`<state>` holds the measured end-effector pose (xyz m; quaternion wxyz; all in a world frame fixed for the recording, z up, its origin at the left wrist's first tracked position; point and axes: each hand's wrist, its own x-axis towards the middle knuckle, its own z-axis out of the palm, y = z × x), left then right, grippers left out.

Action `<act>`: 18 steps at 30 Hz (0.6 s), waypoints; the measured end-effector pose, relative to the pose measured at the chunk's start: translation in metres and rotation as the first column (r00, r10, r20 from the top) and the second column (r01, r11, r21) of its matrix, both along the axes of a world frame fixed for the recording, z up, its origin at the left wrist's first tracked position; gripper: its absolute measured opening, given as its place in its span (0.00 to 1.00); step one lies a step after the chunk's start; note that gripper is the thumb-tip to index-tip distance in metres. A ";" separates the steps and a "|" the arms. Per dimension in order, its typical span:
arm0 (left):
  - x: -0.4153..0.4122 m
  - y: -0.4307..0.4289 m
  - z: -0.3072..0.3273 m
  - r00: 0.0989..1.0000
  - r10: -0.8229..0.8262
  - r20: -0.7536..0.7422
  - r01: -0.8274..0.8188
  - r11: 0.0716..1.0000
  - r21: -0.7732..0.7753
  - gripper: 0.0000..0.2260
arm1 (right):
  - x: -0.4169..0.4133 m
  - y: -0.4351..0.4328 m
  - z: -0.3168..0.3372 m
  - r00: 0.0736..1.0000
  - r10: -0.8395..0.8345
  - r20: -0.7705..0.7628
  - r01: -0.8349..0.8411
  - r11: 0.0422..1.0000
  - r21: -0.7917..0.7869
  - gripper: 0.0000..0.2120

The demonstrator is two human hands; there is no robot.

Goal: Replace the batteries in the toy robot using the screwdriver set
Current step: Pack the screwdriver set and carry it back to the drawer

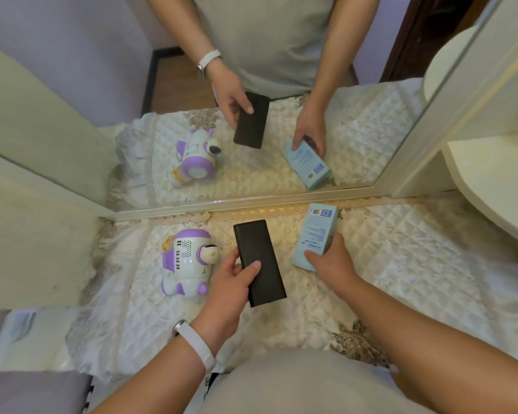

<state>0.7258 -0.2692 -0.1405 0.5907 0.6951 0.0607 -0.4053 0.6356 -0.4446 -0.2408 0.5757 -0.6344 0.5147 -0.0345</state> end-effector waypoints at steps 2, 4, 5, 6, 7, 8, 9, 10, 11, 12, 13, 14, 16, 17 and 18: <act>-0.008 0.003 0.007 1.000 0.021 0.010 -0.021 1.000 -0.004 0.18 | -0.006 0.003 0.000 1.000 -0.011 0.005 0.011 0.999 0.049 0.21; -0.016 0.008 0.013 0.999 0.041 0.018 -0.041 0.999 -0.009 0.18 | -0.014 0.006 0.003 0.999 -0.013 0.039 0.008 0.993 0.114 0.21; -0.020 0.011 0.016 0.998 0.053 0.022 -0.052 0.999 -0.011 0.18 | -0.018 0.006 0.006 0.998 -0.005 0.059 -0.003 0.991 0.136 0.22; -0.023 0.013 0.018 0.998 0.064 0.026 -0.064 0.998 -0.012 0.18 | -0.022 0.007 0.008 0.997 -0.001 0.081 -0.012 0.988 0.154 0.22; -0.026 0.016 0.020 0.997 0.077 0.031 -0.076 0.997 -0.016 0.18 | -0.027 0.007 0.011 0.994 -0.004 0.106 -0.014 0.985 0.172 0.22; -0.029 0.018 0.022 0.995 0.087 0.037 -0.087 0.996 -0.019 0.18 | -0.031 0.006 0.013 0.992 -0.013 0.125 -0.011 0.982 0.189 0.22; -0.031 0.021 0.023 0.994 0.097 0.044 -0.096 0.995 -0.021 0.18 | -0.035 0.005 0.015 0.990 -0.022 0.140 -0.008 0.979 0.205 0.21; -0.033 0.023 0.025 0.993 0.106 0.051 -0.105 0.994 -0.023 0.18 | -0.038 0.005 0.018 0.988 -0.028 0.149 -0.005 0.976 0.216 0.21; -0.034 0.024 0.027 0.992 0.115 0.055 -0.114 0.993 -0.026 0.18 | -0.042 0.004 0.021 0.987 -0.034 0.157 -0.002 0.974 0.225 0.20; -0.036 0.026 0.029 0.991 0.122 0.058 -0.120 0.992 -0.028 0.18 | -0.045 0.004 0.024 0.986 -0.040 0.164 0.001 0.973 0.231 0.19; -0.038 0.028 0.031 0.990 0.125 0.064 -0.124 0.992 -0.033 0.18 | -0.048 0.004 0.028 0.983 -0.045 0.177 0.002 0.972 0.236 0.17; -0.039 0.030 0.033 0.989 0.127 0.072 -0.124 0.991 -0.039 0.17 | -0.051 0.004 0.032 0.980 -0.047 0.194 -0.001 0.971 0.239 0.15; -0.040 0.032 0.038 0.988 0.132 0.085 -0.128 0.990 -0.053 0.16 | -0.054 0.006 0.043 0.971 -0.043 0.236 -0.017 0.969 0.246 0.13; -0.041 0.034 0.039 0.986 0.139 0.088 -0.134 0.989 -0.061 0.16 | -0.055 0.007 0.048 0.965 -0.042 0.258 -0.026 0.967 0.252 0.13; -0.041 0.036 0.040 0.985 0.148 0.087 -0.142 0.987 -0.072 0.16 | -0.056 0.009 0.055 0.959 -0.048 0.279 -0.028 0.965 0.260 0.12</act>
